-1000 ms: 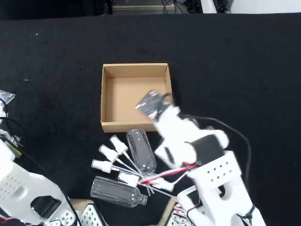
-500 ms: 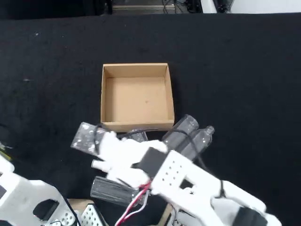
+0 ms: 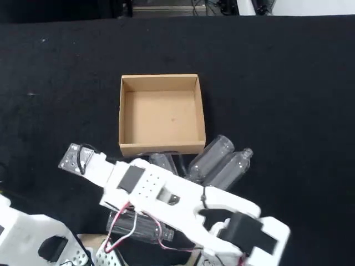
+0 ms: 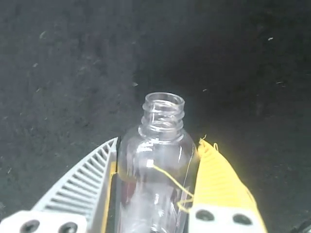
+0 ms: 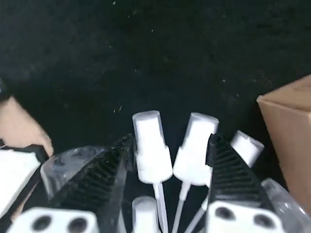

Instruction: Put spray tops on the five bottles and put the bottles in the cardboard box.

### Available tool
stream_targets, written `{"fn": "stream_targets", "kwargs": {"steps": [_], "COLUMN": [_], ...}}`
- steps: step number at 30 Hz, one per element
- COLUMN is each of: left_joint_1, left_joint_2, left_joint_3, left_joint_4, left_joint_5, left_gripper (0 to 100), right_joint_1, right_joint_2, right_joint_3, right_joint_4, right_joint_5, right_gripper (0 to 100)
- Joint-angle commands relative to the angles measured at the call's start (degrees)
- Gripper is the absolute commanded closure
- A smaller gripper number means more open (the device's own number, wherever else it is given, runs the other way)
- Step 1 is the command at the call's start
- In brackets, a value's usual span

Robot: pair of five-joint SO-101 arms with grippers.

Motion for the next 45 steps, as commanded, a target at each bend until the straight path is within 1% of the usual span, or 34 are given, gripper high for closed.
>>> {"fn": "stream_targets", "kwargs": {"steps": [1, 6, 9, 11, 15, 20, 29, 35, 37, 41, 45], "left_joint_1": [-1.9, -1.5, -1.5, -1.5, -1.5, -1.5, -1.5, -1.5, -1.5, -1.5, -1.6], "left_joint_2": [-3.4, -3.4, -3.4, -3.4, -3.4, -3.4, -3.8, -3.9, -4.0, -4.0, -4.0], "left_joint_3": [-1.2, -1.3, -1.2, -1.0, -0.9, -1.3, -1.0, -1.2, -1.2, -1.1, -1.1], "left_joint_4": [-2.5, -2.5, -2.5, -2.7, -2.8, -2.5, -2.5, -2.5, -2.5, -2.5, -2.5], "left_joint_5": [0.4, 0.4, 0.3, 0.2, 0.1, 0.1, 0.1, 0.1, 0.1, 0.1, 0.1], "left_gripper": [97, 97, 97, 97, 97, 97, 97, 97, 97, 97, 97], "right_joint_1": [-1.5, -3.5, -3.3, -2.3, -0.4, -2.5, -2.5, -2.9, -2.8, -2.7, -2.5], "right_joint_2": [2.8, 6.4, 7.6, 6.9, 3.4, 1.9, 1.9, 2.1, 3.3, 8.0, 8.2], "right_joint_3": [-4.3, -5.3, -6.0, -6.3, -9.1, -8.0, 0.0, 1.8, 1.5, 0.3, -2.7], "right_joint_4": [-1.4, -1.2, -1.1, -0.8, 3.1, 4.6, -3.1, -5.5, -5.5, -6.2, -4.9], "right_joint_5": [-0.6, -0.5, -0.3, -0.2, -0.2, -0.2, -0.2, -0.2, -0.2, -0.1, -0.3], "right_gripper": [77.6, 77.6, 77.6, 77.6, 77.6, 77.6, 77.6, 77.7, 80.1, 88.9, 91.8]}}
